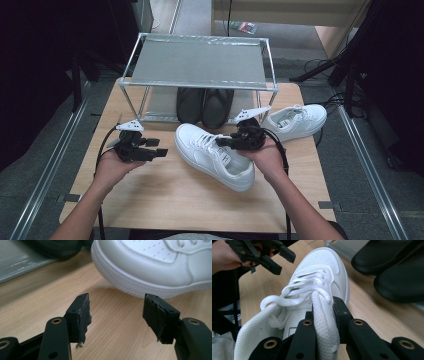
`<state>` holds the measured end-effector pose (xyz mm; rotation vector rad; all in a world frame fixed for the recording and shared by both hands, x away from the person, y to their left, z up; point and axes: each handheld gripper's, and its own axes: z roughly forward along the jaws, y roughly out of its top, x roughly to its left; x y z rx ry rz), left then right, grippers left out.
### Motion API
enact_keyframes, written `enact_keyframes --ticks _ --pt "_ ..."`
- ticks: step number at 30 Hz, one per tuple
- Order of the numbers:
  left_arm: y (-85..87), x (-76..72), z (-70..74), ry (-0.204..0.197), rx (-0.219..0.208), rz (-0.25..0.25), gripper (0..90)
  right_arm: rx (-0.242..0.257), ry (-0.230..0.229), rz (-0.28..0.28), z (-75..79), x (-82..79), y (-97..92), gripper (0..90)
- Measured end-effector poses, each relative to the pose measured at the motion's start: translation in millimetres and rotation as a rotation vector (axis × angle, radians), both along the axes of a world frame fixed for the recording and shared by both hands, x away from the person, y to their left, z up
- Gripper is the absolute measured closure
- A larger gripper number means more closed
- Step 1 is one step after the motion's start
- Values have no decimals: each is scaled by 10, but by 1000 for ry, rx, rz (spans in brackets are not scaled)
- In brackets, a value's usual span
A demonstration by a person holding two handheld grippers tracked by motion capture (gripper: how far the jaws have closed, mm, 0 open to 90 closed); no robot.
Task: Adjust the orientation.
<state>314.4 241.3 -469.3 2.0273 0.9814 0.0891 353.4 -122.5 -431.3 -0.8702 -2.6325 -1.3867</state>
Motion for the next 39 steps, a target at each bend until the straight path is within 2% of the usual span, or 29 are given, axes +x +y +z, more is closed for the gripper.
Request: enact_keyframes --ticks 3,5,8,10,11,14,15,16,17,19,20,21,24,25,26,27,30,31,35,36,37,38,39 --pt "20 4 1 -3 -5 3 388 11 -7 51 161 93 -23 831" --pt "25 4 0 -1 -3 4 388 13 -11 63 210 114 -27 831" --pt "25 4 -2 0 -4 7 389 29 -19 106 444 189 -37 831" --pt "24 5 -5 -1 -5 5 389 30 -20 109 490 197 -36 831" --pt "23 5 -7 -1 -4 5 389 38 -27 109 613 218 -28 831" --pt "20 5 -9 -4 -1 1 393 46 -37 99 804 237 -5 830" --pt "17 2 -6 -6 3 -3 394 50 -39 95 866 245 6 830" --pt "17 2 -6 -6 3 -3 395 50 -39 95 866 245 6 830" --pt "12 1 -7 -11 4 -1 395 51 -48 81 980 267 34 830" --pt "5 -1 -9 -10 7 -5 396 47 -58 66 1085 294 71 830" --pt "5 -1 -9 -10 7 -5 396 47 -58 66 1085 294 71 830" --pt "0 1 -15 -7 4 -13 396 39 -74 48 1185 323 118 830" --pt "-3 3 -22 -6 -2 -17 398 40 -86 25 1272 367 163 829" --pt "-5 -2 -18 -5 -9 -24 398 47 -89 -6 1361 428 203 829" --pt "-5 -2 -18 -5 -9 -24 398 47 -89 -6 1361 428 203 829" --pt "-8 -4 -16 -4 -9 -31 397 57 -85 -37 1431 488 232 830" --pt "-17 -4 -19 -2 -1 -38 397 66 -88 -64 1484 556 258 829" --pt "-28 -5 -22 -2 8 -44 398 66 -93 -107 1548 647 294 829" --pt "-44 -13 -26 -11 14 -65 409 66 -90 -200 1626 800 355 828" --pt "-44 -13 -26 -11 14 -65 409 66 -90 -200 1626 800 355 828" --pt "-49 -12 -27 -10 20 -69 409 68 -93 -240 1650 885 388 828" --pt "-49 -12 -27 -10 20 -69 409 68 -93 -240 1650 885 388 828" --pt "-61 -13 -31 -9 25 -73 409 64 -88 -282 1668 970 421 828"
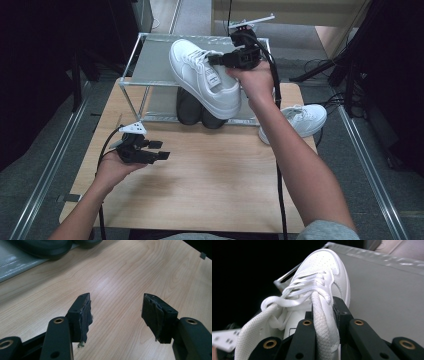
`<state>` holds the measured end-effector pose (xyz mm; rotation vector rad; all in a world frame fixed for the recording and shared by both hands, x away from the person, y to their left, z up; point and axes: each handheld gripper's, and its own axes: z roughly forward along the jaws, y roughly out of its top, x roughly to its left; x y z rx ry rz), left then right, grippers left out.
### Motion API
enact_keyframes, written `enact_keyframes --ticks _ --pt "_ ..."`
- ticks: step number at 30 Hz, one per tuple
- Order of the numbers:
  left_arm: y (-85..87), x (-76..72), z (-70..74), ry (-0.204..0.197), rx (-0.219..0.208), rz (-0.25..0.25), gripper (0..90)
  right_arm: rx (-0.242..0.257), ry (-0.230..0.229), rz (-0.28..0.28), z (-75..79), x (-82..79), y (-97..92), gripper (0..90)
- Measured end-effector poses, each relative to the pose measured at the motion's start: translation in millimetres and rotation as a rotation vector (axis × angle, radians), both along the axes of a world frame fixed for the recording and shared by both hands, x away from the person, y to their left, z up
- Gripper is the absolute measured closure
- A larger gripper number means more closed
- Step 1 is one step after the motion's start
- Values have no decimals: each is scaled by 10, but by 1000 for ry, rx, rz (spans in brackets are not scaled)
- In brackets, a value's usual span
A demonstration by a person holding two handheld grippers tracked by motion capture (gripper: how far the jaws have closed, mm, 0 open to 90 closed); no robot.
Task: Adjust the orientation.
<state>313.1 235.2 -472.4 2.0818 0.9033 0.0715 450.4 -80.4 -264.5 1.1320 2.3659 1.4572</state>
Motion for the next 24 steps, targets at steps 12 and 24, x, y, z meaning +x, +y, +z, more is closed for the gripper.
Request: enact_keyframes --ticks 12,24 --pt "-86 -24 -1 -11 0 -38 410 2 19 -194 38 488 261 829" --pt "-174 -30 5 -24 7 -96 412 9 49 -385 -59 870 656 825"
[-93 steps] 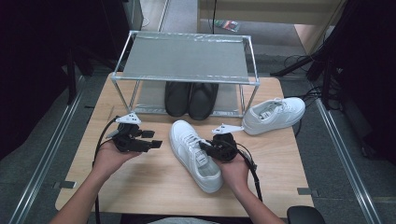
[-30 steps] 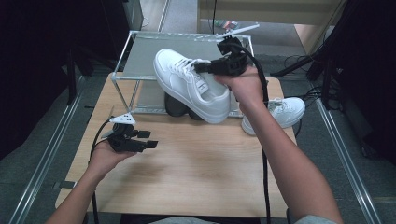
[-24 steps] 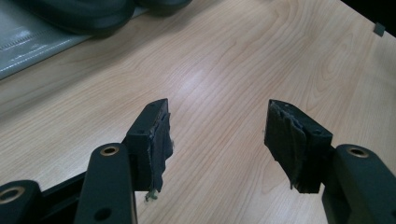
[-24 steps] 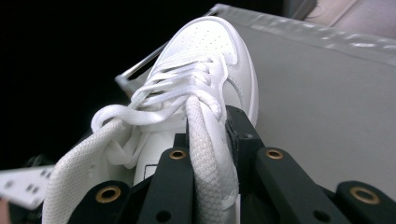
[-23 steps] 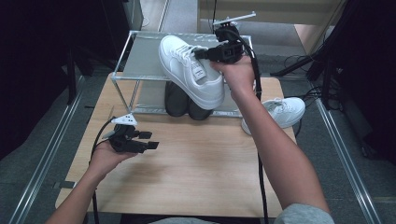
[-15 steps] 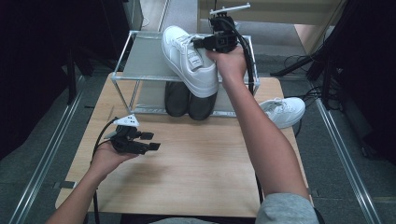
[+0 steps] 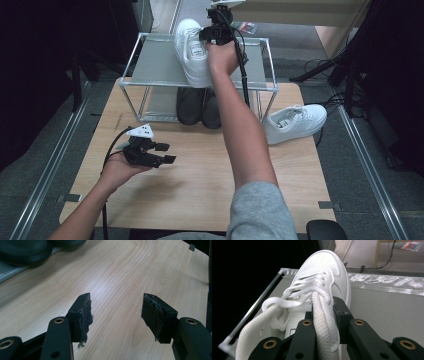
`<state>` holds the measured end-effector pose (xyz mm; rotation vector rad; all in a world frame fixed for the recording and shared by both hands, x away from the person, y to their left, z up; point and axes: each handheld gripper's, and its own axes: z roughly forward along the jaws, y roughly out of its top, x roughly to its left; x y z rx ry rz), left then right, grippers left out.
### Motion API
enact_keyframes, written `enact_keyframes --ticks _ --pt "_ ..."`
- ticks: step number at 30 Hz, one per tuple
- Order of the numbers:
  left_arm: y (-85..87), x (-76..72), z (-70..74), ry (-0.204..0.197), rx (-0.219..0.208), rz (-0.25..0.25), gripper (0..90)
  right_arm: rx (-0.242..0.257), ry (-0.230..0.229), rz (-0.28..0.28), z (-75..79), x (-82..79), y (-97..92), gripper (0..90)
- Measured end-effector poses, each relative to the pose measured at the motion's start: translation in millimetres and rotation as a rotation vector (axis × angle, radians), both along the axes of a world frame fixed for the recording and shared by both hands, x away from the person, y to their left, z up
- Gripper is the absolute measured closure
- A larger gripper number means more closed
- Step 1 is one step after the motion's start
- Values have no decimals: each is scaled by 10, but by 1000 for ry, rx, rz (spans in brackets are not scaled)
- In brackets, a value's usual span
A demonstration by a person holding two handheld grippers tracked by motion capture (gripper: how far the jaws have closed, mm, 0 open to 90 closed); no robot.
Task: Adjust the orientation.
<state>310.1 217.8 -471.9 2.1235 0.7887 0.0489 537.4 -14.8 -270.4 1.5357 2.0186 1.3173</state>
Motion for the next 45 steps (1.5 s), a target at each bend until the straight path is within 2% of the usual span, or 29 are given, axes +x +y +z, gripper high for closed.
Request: enact_keyframes --ticks 4,5,6,10,15,18,25,30,36,37,39,40,42,43,44,45 --pt "-24 -7 7 -6 3 -10 412 -3 13 -68 -30 75 90 823" --pt "-24 -7 7 -6 3 -10 412 -3 13 -68 -30 75 90 823" --pt "-36 -11 10 -6 1 -15 413 -3 17 -99 -58 105 134 823" --pt "-54 -13 13 -9 2 -23 412 2 26 -139 -130 157 226 818" --pt "-51 -5 16 -12 1 -27 412 -4 31 -155 -191 184 320 804" --pt "-45 2 15 -7 1 -22 412 -14 62 -158 -249 190 379 780" --pt "-58 1 13 -10 5 -27 412 -8 67 -152 -254 179 386 723" --pt "-61 7 11 -8 14 -30 412 -37 42 -125 -209 147 364 685" --pt "-77 2 8 -8 18 -31 412 -36 14 -84 -128 81 293 676" --pt "-78 4 7 -6 22 -32 411 -39 -2 -60 -67 44 258 658" --pt "-82 11 3 -4 22 -31 410 -46 -3 -43 -43 26 237 644" --pt "-81 16 2 -3 22 -29 409 -55 4 -5 -8 -14 186 632" --pt "-77 25 5 -1 24 -33 408 -49 0 29 9 -47 141 627" --pt "-77 25 5 -1 24 -33 407 -49 0 29 9 -47 141 627" --pt "-79 29 6 -3 24 -29 406 -49 -24 54 26 -96 91 625" --pt "-79 29 6 -3 24 -29 406 -46 -23 67 34 -117 68 620"
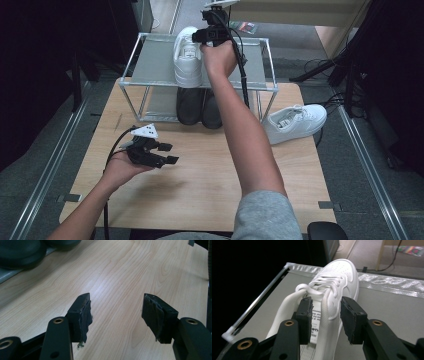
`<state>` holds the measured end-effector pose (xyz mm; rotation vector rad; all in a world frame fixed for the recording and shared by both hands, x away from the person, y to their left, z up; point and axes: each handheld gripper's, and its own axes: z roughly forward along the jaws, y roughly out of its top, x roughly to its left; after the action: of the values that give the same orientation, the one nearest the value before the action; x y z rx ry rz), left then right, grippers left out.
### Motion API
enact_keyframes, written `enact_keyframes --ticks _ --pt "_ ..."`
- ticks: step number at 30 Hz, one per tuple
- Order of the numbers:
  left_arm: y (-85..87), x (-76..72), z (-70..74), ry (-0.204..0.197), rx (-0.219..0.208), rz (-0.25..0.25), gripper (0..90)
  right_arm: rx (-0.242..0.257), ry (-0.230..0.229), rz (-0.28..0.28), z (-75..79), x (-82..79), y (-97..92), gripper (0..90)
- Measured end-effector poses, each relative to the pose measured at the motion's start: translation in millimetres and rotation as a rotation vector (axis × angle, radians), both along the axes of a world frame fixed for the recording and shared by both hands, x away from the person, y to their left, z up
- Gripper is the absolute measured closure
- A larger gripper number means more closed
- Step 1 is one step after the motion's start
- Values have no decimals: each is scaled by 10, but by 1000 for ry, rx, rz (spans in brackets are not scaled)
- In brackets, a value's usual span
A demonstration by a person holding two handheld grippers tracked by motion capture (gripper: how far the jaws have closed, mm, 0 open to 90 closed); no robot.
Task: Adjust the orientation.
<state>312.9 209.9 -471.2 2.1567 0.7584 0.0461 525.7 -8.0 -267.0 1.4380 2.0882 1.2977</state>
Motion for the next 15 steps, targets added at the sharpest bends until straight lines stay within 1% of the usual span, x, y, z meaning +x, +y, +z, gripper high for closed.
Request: enact_keyframes --ticks 2,3,4,5,6,7,9,10,12,13,15 --pt "-2 3 -1 2 -5 3 404 2 1 27 4 -34 -42 617" --pt "0 15 -6 5 1 2 402 5 -5 46 6 -66 -73 614" --pt "0 15 -6 5 1 2 402 5 -5 46 6 -66 -73 614" --pt "-3 31 -12 17 -3 4 402 -24 -10 78 17 -113 -114 602" --pt "-3 31 -12 17 -3 4 402 -24 -10 78 17 -113 -114 602" --pt "-15 47 -13 20 -1 5 400 -52 -20 108 31 -166 -160 601" --pt "-23 55 -14 21 -2 6 399 -51 -24 111 37 -188 -180 600" --pt "-24 63 -12 26 0 -3 397 -48 -23 124 41 -218 -219 600" --pt "-34 68 -16 23 3 -1 395 -41 -34 149 34 -293 -304 594" --pt "-36 72 -17 25 2 -3 395 -41 -34 149 34 -293 -304 594" --pt "-42 90 -15 27 3 -4 392 -16 -33 171 6 -356 -373 597"
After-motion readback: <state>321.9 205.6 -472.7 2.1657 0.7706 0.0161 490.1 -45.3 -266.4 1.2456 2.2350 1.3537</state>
